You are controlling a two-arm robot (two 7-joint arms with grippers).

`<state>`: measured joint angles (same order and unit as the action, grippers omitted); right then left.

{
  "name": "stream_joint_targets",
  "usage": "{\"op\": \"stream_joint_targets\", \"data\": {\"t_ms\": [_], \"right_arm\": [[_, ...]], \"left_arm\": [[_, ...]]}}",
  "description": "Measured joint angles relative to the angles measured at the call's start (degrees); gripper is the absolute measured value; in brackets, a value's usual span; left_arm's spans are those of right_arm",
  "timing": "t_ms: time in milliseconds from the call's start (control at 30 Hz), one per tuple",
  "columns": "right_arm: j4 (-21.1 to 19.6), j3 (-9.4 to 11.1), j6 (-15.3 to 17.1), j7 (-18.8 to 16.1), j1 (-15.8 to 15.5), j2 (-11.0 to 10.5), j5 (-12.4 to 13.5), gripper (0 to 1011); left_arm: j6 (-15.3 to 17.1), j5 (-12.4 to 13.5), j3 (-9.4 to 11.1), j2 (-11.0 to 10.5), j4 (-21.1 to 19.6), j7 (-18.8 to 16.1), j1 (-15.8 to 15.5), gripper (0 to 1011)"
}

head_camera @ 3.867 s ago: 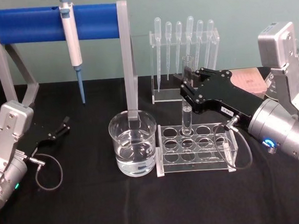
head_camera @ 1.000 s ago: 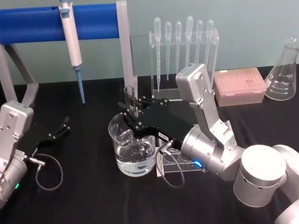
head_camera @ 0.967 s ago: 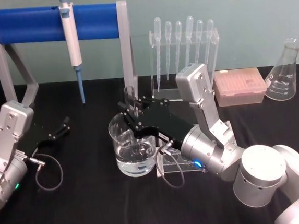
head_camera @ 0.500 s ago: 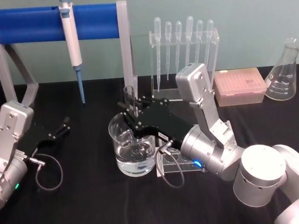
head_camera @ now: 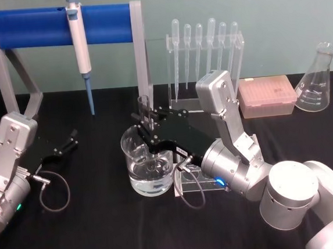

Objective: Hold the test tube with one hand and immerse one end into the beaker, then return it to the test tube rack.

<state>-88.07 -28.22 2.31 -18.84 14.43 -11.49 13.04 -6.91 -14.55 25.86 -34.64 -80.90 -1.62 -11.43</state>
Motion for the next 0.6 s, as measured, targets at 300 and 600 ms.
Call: {"op": "stream_joint_targets", "data": {"t_ms": [300, 600], "right_arm": [[0.00, 0.00, 0.00, 0.01, 0.00, 0.00, 0.00, 225], [0.00, 0.00, 0.00, 0.01, 0.00, 0.00, 0.00, 225]], "left_arm": [[0.00, 0.00, 0.00, 0.00, 0.00, 0.00, 0.00, 1000], [0.00, 0.00, 0.00, 0.00, 0.00, 0.00, 0.00, 1000]]}}
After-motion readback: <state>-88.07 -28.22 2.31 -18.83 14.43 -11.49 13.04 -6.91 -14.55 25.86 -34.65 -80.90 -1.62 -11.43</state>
